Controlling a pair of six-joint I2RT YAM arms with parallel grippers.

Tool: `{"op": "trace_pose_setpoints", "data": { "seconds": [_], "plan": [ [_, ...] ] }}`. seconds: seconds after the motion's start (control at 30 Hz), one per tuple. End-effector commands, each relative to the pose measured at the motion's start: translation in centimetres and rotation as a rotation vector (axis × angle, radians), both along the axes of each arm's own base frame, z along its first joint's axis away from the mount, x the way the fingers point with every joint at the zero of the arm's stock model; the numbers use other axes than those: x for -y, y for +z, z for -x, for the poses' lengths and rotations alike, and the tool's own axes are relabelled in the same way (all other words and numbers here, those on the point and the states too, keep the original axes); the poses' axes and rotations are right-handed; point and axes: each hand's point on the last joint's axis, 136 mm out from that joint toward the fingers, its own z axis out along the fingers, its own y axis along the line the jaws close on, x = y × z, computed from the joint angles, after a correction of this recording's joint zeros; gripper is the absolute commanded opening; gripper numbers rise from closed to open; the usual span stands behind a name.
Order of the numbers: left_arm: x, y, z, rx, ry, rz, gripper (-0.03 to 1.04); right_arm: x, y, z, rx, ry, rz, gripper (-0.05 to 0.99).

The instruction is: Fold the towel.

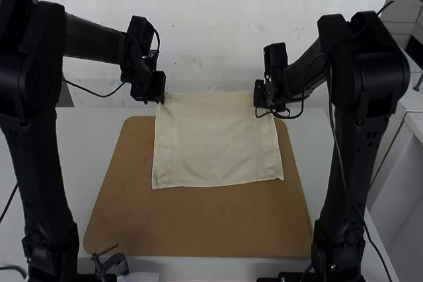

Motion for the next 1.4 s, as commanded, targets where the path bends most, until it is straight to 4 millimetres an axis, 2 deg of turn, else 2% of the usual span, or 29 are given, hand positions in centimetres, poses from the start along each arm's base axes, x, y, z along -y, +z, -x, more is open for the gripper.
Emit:
{"op": "trace_pose_setpoints", "data": {
  "seconds": [0.0, 0.13, 0.23, 0.37, 0.53, 0.67, 1.03, 1.2, 1.37],
  "plan": [
    [0.7, 2.7, 0.1, 0.066, 0.000, 0.017, 0.01, 0.6, 2.6, 0.1, 0.082, -0.034, -0.015, 0.02],
    [1.4, 5.4, -0.1, 0.144, -0.011, 0.029, 0.01, 0.4, 4.1, 0.2, 0.132, -0.032, -0.032, 0.02],
    [1.3, 6.7, -0.5, 0.174, -0.008, 0.034, 0.01, 0.5, 5.3, 0.5, 0.165, -0.029, -0.045, 0.02],
    [1.2, 6.7, -0.6, 0.179, -0.004, 0.024, 0.01, 0.8, 6.2, 0.6, 0.201, -0.033, -0.056, 0.02],
    [0.8, 6.6, -0.7, 0.185, 0.010, 0.014, 0.01, 1.0, 6.4, 0.8, 0.217, -0.036, -0.064, 0.02],
    [0.7, 5.9, -0.3, 0.174, 0.008, -0.001, 0.01, 1.0, 5.8, 1.3, 0.198, -0.029, -0.063, 0.02],
    [0.6, 1.6, 4.0, 0.073, -0.024, -0.036, 0.01, 1.4, 2.8, 4.1, 0.059, 0.047, -0.033, 0.02],
    [0.5, 1.0, 6.2, 0.064, -0.043, -0.065, 0.01, 1.4, 1.7, 5.8, -0.010, 0.093, 0.014, 0.02],
    [0.0, 1.8, 7.5, 0.084, -0.046, -0.060, 0.01, 1.4, 0.7, 7.5, -0.058, 0.134, 0.039, 0.02]
  ]
}}
